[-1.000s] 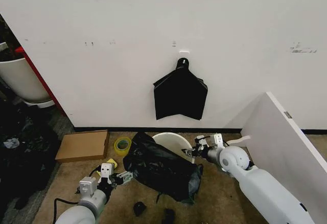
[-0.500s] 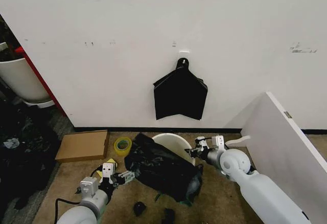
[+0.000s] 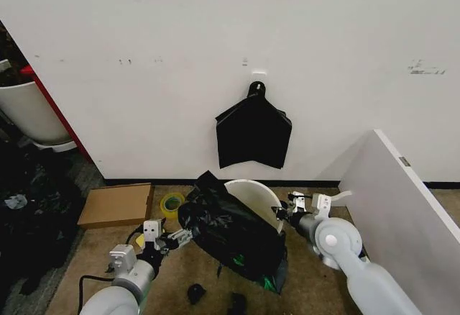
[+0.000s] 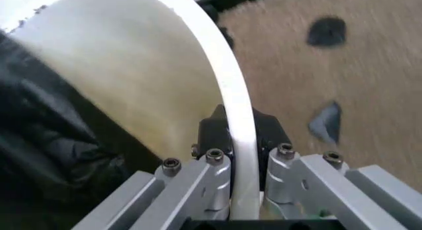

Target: Place the garbage bag over the trash bin.

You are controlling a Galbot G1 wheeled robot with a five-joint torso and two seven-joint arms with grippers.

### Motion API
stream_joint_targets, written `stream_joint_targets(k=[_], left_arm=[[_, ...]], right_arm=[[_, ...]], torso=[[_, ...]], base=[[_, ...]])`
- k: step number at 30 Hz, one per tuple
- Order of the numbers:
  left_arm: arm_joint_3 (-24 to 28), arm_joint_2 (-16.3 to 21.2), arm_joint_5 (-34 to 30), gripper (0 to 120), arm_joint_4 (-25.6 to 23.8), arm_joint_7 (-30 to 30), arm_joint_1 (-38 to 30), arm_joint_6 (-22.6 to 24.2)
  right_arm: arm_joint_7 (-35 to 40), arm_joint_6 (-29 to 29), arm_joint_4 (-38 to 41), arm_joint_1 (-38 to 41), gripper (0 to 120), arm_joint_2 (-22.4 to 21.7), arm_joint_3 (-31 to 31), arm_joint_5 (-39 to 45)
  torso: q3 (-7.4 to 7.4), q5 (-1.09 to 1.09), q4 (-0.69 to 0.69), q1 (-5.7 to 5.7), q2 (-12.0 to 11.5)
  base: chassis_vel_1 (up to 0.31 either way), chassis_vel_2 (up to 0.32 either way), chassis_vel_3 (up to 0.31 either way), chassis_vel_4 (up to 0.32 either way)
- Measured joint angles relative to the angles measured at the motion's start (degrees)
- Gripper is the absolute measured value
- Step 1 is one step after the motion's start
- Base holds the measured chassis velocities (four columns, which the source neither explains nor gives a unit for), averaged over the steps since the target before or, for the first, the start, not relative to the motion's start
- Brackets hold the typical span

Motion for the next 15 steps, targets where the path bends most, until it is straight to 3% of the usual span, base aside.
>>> stream_joint_targets(k=[5,15], left_arm=[[1.2,-0.1,-0.2,100,2.9,0.3,-2.2,-0.4],[3.2,0.1,-2.3,100,6.2,0.8,-9.2,-0.3]], right_arm=[[4.0,2.7,2.4,-3.3,3,1.9,-1.0,-0.7],[7.9,14.4,0.8,-4.9,3,9.0,-2.7,-6.8]], torso=[[0.00,0.00,0.00,0.00,0.0],[0.00,0.00,0.00,0.00,0.0]], base=[[0.000,0.000,0.000,0.000],[0.000,0.000,0.000,0.000]])
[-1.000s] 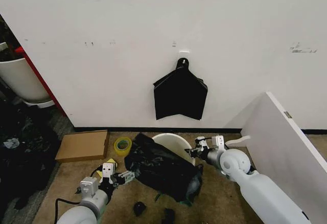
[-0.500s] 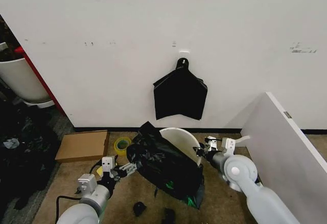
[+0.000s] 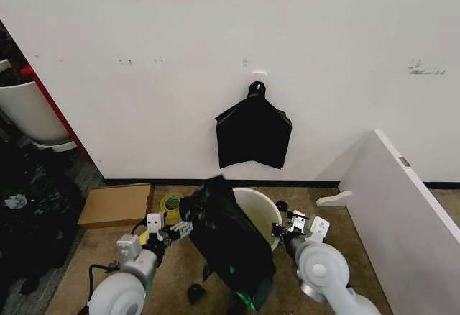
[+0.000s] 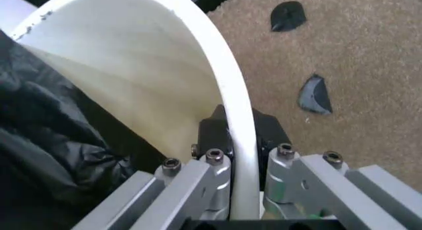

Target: Place the garbage bag over the trash bin.

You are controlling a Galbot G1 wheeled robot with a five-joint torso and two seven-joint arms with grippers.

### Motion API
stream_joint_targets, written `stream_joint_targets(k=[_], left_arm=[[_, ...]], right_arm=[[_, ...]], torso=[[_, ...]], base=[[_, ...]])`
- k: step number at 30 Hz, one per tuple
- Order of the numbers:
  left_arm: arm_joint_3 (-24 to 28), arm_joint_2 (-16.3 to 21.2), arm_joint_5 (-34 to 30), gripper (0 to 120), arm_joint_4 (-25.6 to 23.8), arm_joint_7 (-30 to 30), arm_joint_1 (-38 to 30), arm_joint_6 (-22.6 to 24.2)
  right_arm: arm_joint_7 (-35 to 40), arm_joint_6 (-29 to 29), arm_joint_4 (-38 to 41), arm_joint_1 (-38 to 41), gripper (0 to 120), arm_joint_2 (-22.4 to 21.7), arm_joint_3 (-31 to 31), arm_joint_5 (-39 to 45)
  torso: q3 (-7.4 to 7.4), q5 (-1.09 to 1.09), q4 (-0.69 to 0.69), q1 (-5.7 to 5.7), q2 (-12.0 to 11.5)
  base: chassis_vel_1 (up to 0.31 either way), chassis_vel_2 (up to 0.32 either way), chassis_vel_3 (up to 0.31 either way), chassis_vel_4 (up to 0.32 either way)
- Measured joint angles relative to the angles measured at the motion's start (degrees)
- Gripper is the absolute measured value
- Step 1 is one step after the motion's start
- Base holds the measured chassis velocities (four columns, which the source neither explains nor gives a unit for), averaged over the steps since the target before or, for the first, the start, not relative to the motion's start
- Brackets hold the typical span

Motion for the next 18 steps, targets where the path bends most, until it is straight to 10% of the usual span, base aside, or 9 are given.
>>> stream_joint_targets(k=[18], left_arm=[[0.2,-0.1,-1.0,100,2.4,0.4,-2.0,0.7]], right_arm=[[-2.6,4.8,-4.0,-0.2,3,4.3,-3.8,-7.2]], torso=[[0.00,0.00,0.00,0.00,0.0]], base=[[0.000,0.000,0.000,0.000]])
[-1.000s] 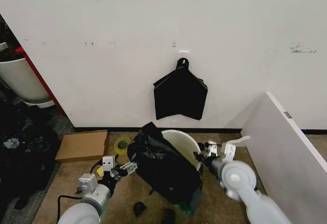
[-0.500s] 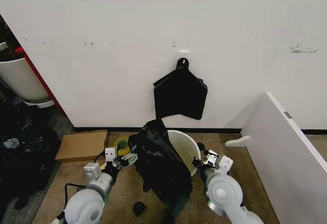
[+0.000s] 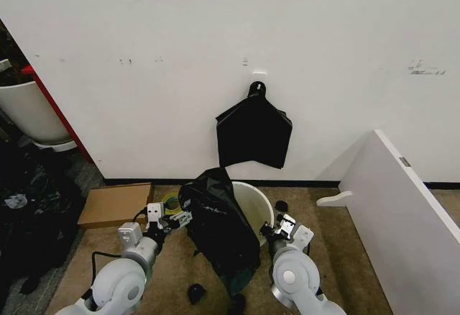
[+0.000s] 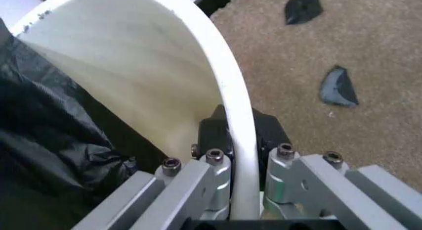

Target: Place the garbage bag over the trash bin.

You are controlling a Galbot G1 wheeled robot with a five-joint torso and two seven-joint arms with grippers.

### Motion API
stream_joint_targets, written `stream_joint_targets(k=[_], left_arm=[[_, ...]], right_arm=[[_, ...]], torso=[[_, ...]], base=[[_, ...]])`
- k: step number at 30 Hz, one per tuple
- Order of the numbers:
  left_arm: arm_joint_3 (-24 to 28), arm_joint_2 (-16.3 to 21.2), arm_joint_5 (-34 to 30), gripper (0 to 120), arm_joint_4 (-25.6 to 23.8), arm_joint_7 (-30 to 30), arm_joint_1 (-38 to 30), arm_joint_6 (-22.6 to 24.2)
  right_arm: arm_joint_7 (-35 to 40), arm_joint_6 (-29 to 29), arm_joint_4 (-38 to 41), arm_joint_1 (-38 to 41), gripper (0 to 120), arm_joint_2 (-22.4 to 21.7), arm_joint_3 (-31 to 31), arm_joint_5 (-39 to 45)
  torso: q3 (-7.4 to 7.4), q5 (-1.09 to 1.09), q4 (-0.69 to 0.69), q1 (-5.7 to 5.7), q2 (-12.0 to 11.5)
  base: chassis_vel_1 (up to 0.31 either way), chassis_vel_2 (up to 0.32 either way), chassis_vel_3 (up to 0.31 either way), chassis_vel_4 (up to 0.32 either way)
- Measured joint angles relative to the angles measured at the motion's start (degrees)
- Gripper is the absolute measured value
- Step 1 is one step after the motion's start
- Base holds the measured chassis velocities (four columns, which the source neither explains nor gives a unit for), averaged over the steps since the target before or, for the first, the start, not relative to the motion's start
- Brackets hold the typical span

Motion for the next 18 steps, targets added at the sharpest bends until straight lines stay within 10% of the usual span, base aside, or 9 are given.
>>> stream_joint_targets(k=[18], left_arm=[[-1.7,-0.1,0.2,100,0.0,0.3,1.1,0.1]], right_arm=[[-6.2,-3.8,4.3,-2.2,67,-6.1,-0.9,-12.9]], torso=[[0.00,0.01,-0.01,0.00,0.0]], base=[[0.000,0.000,0.000,0.000]])
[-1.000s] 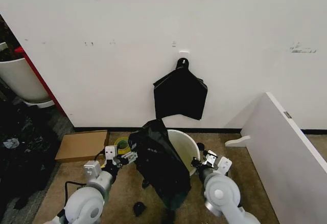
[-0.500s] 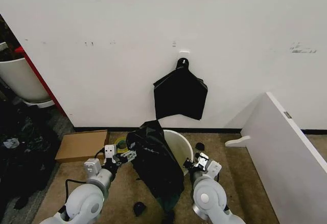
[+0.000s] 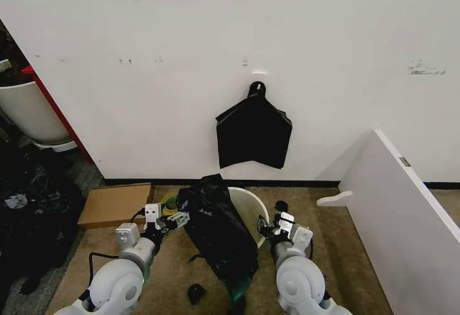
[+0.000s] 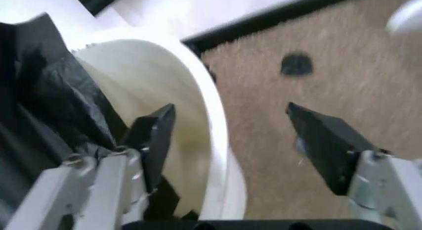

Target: Place the garbage bag over the trash bin.

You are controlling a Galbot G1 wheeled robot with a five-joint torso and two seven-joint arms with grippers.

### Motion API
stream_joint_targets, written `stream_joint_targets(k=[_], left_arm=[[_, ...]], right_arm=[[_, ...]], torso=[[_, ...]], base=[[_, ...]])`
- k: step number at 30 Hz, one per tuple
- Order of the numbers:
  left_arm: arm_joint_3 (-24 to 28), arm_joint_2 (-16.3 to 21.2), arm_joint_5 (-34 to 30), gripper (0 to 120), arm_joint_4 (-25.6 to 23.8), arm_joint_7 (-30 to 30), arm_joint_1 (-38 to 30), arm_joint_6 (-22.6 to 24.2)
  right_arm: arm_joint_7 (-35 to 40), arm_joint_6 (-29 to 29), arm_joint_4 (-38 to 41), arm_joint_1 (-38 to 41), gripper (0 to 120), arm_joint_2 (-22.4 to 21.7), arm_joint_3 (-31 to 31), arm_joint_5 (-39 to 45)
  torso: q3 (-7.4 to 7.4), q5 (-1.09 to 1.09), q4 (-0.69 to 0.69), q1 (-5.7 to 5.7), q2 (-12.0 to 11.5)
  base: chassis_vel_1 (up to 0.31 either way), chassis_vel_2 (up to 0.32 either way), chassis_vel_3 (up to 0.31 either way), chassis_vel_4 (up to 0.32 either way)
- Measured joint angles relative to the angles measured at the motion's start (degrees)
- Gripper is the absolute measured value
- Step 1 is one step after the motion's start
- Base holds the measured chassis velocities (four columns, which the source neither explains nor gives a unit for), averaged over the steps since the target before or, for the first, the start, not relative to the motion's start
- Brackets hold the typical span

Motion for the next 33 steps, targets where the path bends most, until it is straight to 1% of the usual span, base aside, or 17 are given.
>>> stream_joint_targets(k=[1,2,4,5,7,8,10,12,13,15,17,19,21,25,27,31,33], left_arm=[[-0.4,-0.1,0.2,100,-0.1,0.0,0.4,0.0],[-0.6,-0.2,0.3,100,-0.2,0.0,0.7,0.0],[-0.7,-0.3,0.8,100,-0.4,0.0,1.1,0.0],[-0.7,-0.3,0.8,100,-0.4,0.0,1.1,0.0],[-0.6,-0.4,1.5,100,-0.3,0.0,1.1,0.0],[-0.5,-0.4,1.8,100,-0.3,0.1,1.1,0.0],[-0.3,-0.4,2.7,100,-0.1,0.2,1.1,-0.2],[-0.1,-0.4,3.8,100,-0.1,0.4,1.2,-0.3],[-0.1,-0.4,3.8,100,-0.1,0.4,1.2,-0.3],[0.3,-0.2,4.7,100,-0.1,0.7,1.2,-0.4],[0.7,0.1,6.6,100,0.0,1.2,1.2,-0.6],[0.9,0.2,8.1,100,0.2,1.7,1.3,-0.9],[0.9,0.2,8.5,100,0.2,1.8,1.3,-1.0],[1.0,0.4,9.6,100,0.7,2.7,1.2,-1.2],[1.0,0.3,10.0,100,0.9,3.1,1.1,-1.3],[1.3,-0.1,10.3,100,1.2,3.3,0.9,-1.5],[1.5,-0.3,10.5,100,1.2,3.3,0.9,-1.5]], right_arm=[[-2.1,0.2,1.1,-0.5,73,-1.1,0.1,-1.8],[-3.6,0.3,1.8,-0.8,74,-1.8,0.2,-3.0],[-8.8,0.9,4.9,-1.9,83,-4.1,0.9,-6.5],[-8.8,0.9,4.9,-1.9,83,-4.1,0.9,-6.5],[-15.0,0.6,9.0,-2.4,93,-7.4,1.7,-7.3],[-17.0,0.0,10.4,-2.2,97,-8.4,2.0,-6.2],[-20.4,-2.4,12.8,-1.1,99,-10.5,2.4,-2.3],[-25.8,-5.6,14.1,1.9,100,-13.1,2.5,1.6],[-25.8,-5.6,14.1,1.9,100,-13.1,2.5,1.6],[-28.6,-7.7,14.0,4.8,100,-14.9,1.4,3.1],[-28.0,-10.9,13.2,9.6,100,-16.1,-1.1,8.5],[-26.2,-12.7,10.8,14.5,100,-15.9,-4.7,12.0],[-25.9,-13.0,9.7,16.1,100,-15.7,-6.1,12.2],[-24.5,-13.7,3.0,26.3,100,-13.1,-15.2,11.6],[-24.5,-13.7,1.6,29.6,100,-12.5,-17.7,11.4],[-24.2,-13.6,-1.3,34.4,90,-11.4,-21.3,11.1],[-23.8,-13.9,-2.7,36.4,81,-10.7,-22.9,11.2]], torso=[[0.00,0.00,0.00,0.00,0.0],[0.00,0.00,0.01,0.00,0.0],[0.00,0.00,0.01,0.00,0.0],[0.00,0.00,0.01,0.00,0.0],[0.00,-0.01,-0.01,0.00,0.0],[0.00,0.00,-0.01,0.00,0.0],[0.00,-0.01,-0.01,0.00,0.0],[0.00,-0.01,0.01,0.00,0.0],[0.00,-0.01,0.01,0.00,0.0],[0.00,0.00,0.00,0.00,0.0],[0.00,-0.01,-0.02,0.00,0.0],[0.00,-0.01,0.01,0.00,0.0],[0.01,0.00,0.02,0.00,0.0],[0.02,0.00,0.02,0.01,0.0],[0.01,-0.02,0.01,0.00,0.0],[0.01,-0.02,0.01,0.00,0.0],[0.01,-0.02,0.01,0.01,0.0]], base=[[0.000,0.000,0.000,0.000],[0.000,0.000,0.000,0.000],[0.000,0.000,0.000,0.000],[0.000,0.000,0.000,0.000],[0.000,0.000,0.000,0.000],[0.000,0.000,0.000,0.000],[0.000,0.000,0.000,0.000],[0.000,0.000,0.000,0.000],[0.000,0.000,0.000,0.000],[0.000,0.000,0.000,0.000],[0.000,0.000,0.000,0.000],[0.000,0.000,0.000,0.000],[0.000,0.000,0.000,0.000],[0.000,0.000,0.000,0.000],[0.000,0.000,0.000,0.000],[0.000,0.000,0.000,0.000],[0.000,0.000,0.000,0.000]])
